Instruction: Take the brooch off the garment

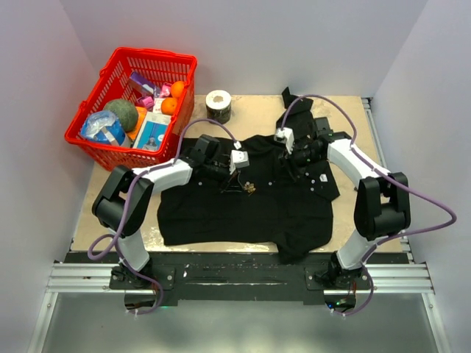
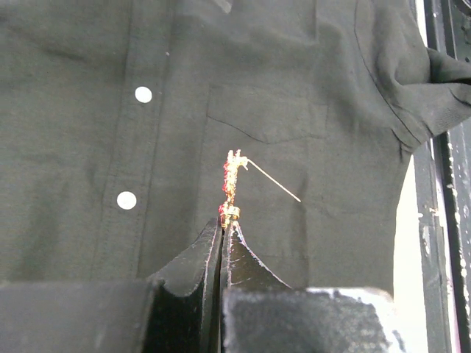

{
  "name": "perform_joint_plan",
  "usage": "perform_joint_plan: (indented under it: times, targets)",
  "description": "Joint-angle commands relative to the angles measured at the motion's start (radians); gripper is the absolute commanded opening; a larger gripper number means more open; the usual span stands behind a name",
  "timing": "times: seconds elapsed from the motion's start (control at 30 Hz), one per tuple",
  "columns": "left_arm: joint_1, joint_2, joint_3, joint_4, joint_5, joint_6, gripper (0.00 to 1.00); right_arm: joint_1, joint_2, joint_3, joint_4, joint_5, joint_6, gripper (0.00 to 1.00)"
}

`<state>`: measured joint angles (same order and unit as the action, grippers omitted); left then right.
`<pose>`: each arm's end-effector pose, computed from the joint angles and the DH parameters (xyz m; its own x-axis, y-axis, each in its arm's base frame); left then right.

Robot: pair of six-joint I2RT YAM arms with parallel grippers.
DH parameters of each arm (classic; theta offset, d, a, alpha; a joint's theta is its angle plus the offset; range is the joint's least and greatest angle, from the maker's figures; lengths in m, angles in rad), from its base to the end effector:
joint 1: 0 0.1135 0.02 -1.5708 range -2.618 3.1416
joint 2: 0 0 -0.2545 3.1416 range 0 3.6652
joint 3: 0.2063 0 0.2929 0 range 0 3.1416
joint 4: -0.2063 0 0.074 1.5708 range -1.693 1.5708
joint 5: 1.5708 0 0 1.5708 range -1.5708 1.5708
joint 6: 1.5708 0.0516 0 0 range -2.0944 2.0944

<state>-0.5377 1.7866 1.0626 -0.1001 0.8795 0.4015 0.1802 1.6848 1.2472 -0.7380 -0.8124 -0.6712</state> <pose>0.3246 -0.2398 0.1387 -0.2770 0.4553 -0.8462 0.9606 0.1104 -0.2550 0.3634 0.1043 0.1982 -0.4634 -0.5192 -0.7182 -0.8765 0.3878 0.2852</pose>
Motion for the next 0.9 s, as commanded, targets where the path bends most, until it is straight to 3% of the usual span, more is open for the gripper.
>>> perform_joint_plan:
  times: [0.0,0.13,0.47,0.87]
  targets:
    - [0.004,-0.015,0.056,0.071,0.018,-0.065,0.0,0.057,-0.063,0.003,0.012,-0.071,-0.048,0.57]
    - [0.01,-0.013,0.034,0.172,0.05,-0.147,0.0,0.084,-0.027,0.046,-0.018,-0.077,-0.087,0.56]
    - [0.024,-0.006,0.053,0.175,0.154,-0.194,0.0,0.139,0.093,0.222,-0.254,-0.157,-0.182,0.55]
    - [0.027,0.004,0.06,0.183,0.199,-0.227,0.0,0.186,0.131,0.276,-0.383,-0.13,-0.312,0.51]
